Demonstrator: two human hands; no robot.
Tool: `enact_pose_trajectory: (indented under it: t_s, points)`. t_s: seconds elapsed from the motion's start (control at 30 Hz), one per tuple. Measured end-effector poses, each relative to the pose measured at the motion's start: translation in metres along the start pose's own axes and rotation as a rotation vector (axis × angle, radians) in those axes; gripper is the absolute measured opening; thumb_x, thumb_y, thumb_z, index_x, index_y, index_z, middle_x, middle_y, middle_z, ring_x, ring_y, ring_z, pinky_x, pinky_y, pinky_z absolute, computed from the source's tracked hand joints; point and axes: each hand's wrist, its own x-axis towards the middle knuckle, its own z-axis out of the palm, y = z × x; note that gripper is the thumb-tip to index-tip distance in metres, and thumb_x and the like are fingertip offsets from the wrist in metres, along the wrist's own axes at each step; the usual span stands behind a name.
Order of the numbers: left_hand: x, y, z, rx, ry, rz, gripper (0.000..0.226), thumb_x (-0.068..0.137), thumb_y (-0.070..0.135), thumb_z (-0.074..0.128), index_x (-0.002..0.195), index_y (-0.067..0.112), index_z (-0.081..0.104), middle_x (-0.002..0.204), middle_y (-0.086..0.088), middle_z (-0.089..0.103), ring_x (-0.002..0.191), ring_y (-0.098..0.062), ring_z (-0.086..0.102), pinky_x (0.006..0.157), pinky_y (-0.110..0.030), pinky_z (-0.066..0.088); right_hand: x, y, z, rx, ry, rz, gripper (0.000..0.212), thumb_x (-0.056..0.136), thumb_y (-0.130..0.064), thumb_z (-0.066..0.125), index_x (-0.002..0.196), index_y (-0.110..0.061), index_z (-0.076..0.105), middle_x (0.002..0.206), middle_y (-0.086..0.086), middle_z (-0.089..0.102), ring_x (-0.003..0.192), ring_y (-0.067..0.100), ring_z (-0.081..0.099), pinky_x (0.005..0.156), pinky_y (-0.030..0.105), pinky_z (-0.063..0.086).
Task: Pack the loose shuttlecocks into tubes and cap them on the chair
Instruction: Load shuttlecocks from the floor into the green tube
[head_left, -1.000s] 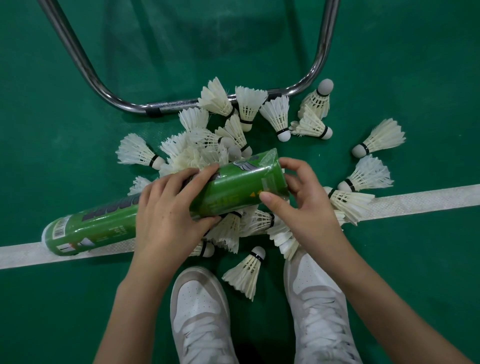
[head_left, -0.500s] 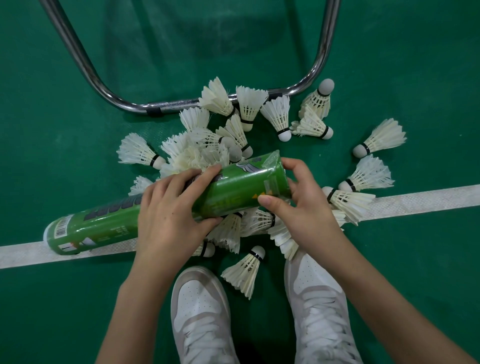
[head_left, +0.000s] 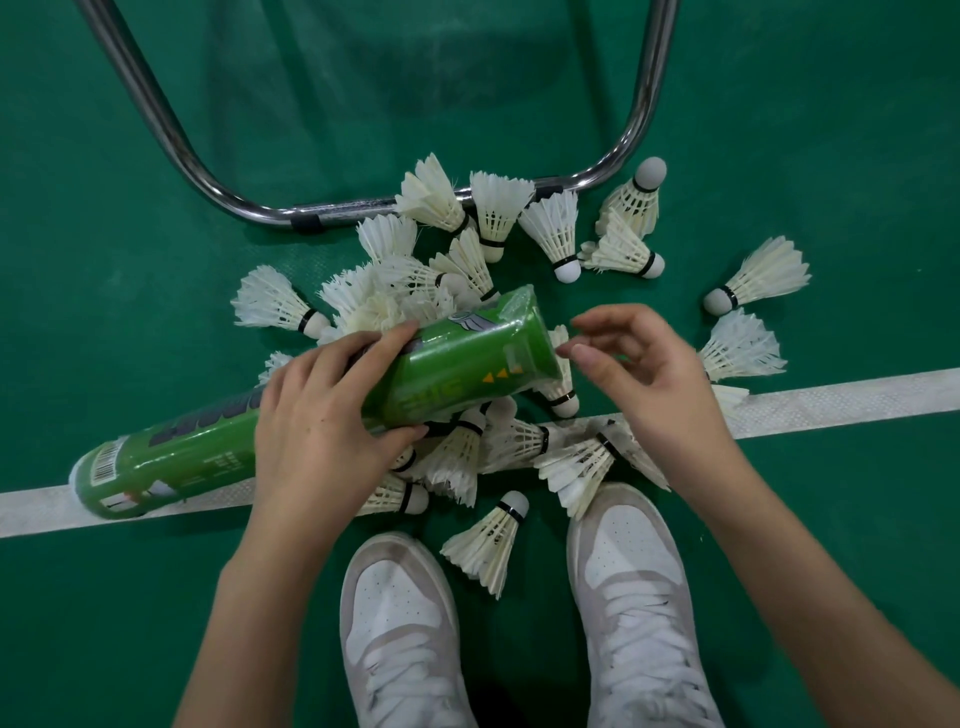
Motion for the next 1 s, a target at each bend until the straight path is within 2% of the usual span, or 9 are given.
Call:
enact_pose_trajectory:
  t_s: [0.13,0.23,0.33,0.43,0.53,0.63,0.77,0.9,1.0]
  points:
    - [0.000,0.000,0.000,-0.002,0.005,-0.003,0.087,0.062,0.032,0.085,0.138,0.036,0.042,0.125,0.000,0.056,0.113,-0.028,0.047,0.096,-0.048,0.037,0.011,0.014,-0.004,-0.196,-0.009,0.019,0.022,0.085,-0.007,0.063,0.098,-0.024,0.056,0.100,-0.005,0.066,0.097,0.008,0.061,0.092,0.028,0.048]
    - [0.000,0.001,0.001,0.000,0.011,-0.001,0.087,0.062,0.032,0.085,0.137,0.036,0.043,0.125,0.000,0.057,0.113,-0.028,0.047,0.096,-0.047,0.037,0.018,0.023,-0.003,-0.408,-0.065,0.036,0.031,0.087,-0.012,0.061,0.111,-0.029,0.054,0.115,-0.012,0.054,0.107,0.009,0.050,0.096,0.028,0.040]
    - [0.000,0.001,0.001,0.005,0.008,-0.001,0.087,0.062,0.032,0.084,0.137,0.036,0.042,0.126,0.001,0.056,0.113,-0.027,0.047,0.096,-0.047,0.036,0.026,0.029,-0.002,-0.490,-0.100,0.062,0.040,0.088,-0.012,0.059,0.124,-0.028,0.051,0.119,-0.011,0.044,0.107,0.008,0.042,0.094,0.026,0.036]
    - [0.000,0.001,0.000,0.004,0.005,0.001,0.087,0.062,0.032,0.084,0.137,0.036,0.042,0.126,0.000,0.056,0.114,-0.028,0.047,0.096,-0.047,0.037,0.035,0.036,0.001,-0.501,-0.114,0.067,0.042,0.087,-0.008,0.059,0.125,-0.024,0.051,0.121,-0.008,0.047,0.110,0.007,0.041,0.101,0.029,0.036]
    - [0.000,0.001,0.000,0.002,0.004,0.005,0.087,0.062,0.032,0.085,0.137,0.036,0.042,0.126,0.000,0.056,0.114,-0.027,0.047,0.095,-0.047,0.037,0.040,0.045,0.002,-0.551,-0.105,0.024,0.041,0.084,-0.003,0.061,0.122,-0.019,0.055,0.114,-0.006,0.054,0.114,0.012,0.046,0.104,0.034,0.037]
    - [-0.001,0.002,0.000,0.002,0.006,0.003,0.087,0.062,0.032,0.085,0.137,0.036,0.042,0.125,0.000,0.056,0.113,-0.027,0.047,0.095,-0.047,0.037,0.040,0.049,0.000,-0.603,-0.095,0.012,0.036,0.082,-0.001,0.062,0.114,-0.016,0.059,0.105,-0.002,0.055,0.109,0.016,0.047,0.099,0.031,0.038]
    - [-0.001,0.002,0.001,0.004,0.007,0.000,0.087,0.062,0.032,0.085,0.137,0.036,0.042,0.126,0.000,0.056,0.113,-0.027,0.047,0.096,-0.048,0.037,0.039,0.049,-0.004,-0.685,-0.096,0.011,0.019,0.082,-0.007,0.064,0.100,-0.015,0.062,0.096,-0.004,0.051,0.103,0.015,0.042,0.083,0.021,0.031]
    - [-0.001,0.002,0.002,-0.003,0.011,0.007,0.086,0.062,0.032,0.085,0.137,0.036,0.044,0.124,0.001,0.057,0.111,-0.026,0.047,0.095,-0.046,0.037,0.039,0.045,-0.011,-0.710,-0.092,0.050,0.012,0.084,-0.014,0.064,0.095,-0.014,0.059,0.096,-0.002,0.049,0.094,0.016,0.045,0.069,0.020,0.026]
    - [-0.001,0.001,0.001,0.002,0.008,0.007,0.086,0.062,0.033,0.084,0.137,0.036,0.042,0.124,0.001,0.057,0.111,-0.027,0.048,0.095,-0.047,0.037,0.037,0.038,-0.018,-0.651,-0.089,0.092,0.009,0.085,-0.016,0.063,0.088,-0.018,0.055,0.091,-0.002,0.055,0.087,0.018,0.052,0.063,0.023,0.032]
